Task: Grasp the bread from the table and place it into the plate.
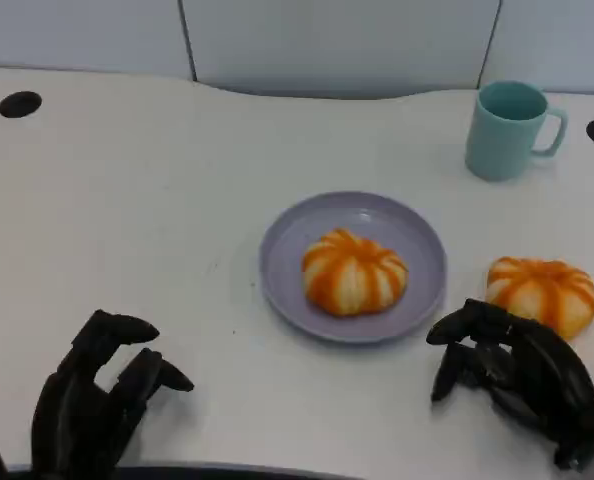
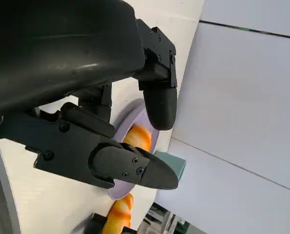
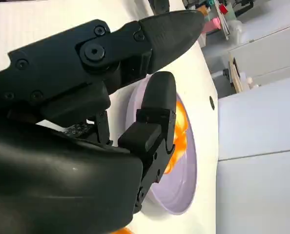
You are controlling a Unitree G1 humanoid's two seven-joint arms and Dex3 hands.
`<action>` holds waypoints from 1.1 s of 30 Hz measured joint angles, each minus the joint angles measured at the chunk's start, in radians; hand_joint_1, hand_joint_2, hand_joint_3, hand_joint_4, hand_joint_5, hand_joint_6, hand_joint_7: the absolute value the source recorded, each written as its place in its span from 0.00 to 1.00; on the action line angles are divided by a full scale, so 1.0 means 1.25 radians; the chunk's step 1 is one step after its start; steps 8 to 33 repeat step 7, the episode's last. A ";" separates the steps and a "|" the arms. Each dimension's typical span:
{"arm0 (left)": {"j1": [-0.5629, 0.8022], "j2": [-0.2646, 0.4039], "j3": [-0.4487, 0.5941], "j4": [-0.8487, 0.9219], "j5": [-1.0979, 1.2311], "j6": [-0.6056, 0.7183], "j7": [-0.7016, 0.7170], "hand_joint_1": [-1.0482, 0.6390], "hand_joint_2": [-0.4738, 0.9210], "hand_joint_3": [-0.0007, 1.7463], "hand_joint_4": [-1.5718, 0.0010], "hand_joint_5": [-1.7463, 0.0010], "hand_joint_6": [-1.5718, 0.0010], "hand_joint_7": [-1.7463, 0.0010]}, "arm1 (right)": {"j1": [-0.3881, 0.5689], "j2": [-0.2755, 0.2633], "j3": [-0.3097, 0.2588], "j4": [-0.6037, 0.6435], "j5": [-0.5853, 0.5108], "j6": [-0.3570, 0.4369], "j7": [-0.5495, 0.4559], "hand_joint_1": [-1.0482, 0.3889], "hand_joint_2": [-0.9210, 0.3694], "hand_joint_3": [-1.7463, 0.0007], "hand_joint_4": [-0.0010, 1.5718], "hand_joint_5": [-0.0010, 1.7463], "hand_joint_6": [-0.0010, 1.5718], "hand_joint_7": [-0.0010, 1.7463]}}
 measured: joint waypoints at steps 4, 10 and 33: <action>0.000 0.000 0.000 -0.003 0.004 0.000 0.005 0.23 1.00 0.04 0.72 0.00 0.85 0.05 | 0.000 -0.001 -0.001 -0.001 0.000 0.005 0.003 0.34 0.00 0.94 0.42 0.90 0.46 0.59; 0.000 0.000 0.000 -0.013 0.003 0.002 0.006 0.23 1.00 0.04 0.73 0.00 0.86 0.05 | 0.000 -0.001 -0.001 -0.005 0.000 0.011 -0.001 0.33 0.00 0.95 0.42 0.90 0.46 0.59; 0.000 0.000 0.000 -0.013 0.003 0.002 0.006 0.23 1.00 0.04 0.73 0.00 0.86 0.05 | 0.000 -0.001 -0.001 -0.005 0.000 0.011 -0.001 0.33 0.00 0.95 0.42 0.90 0.46 0.59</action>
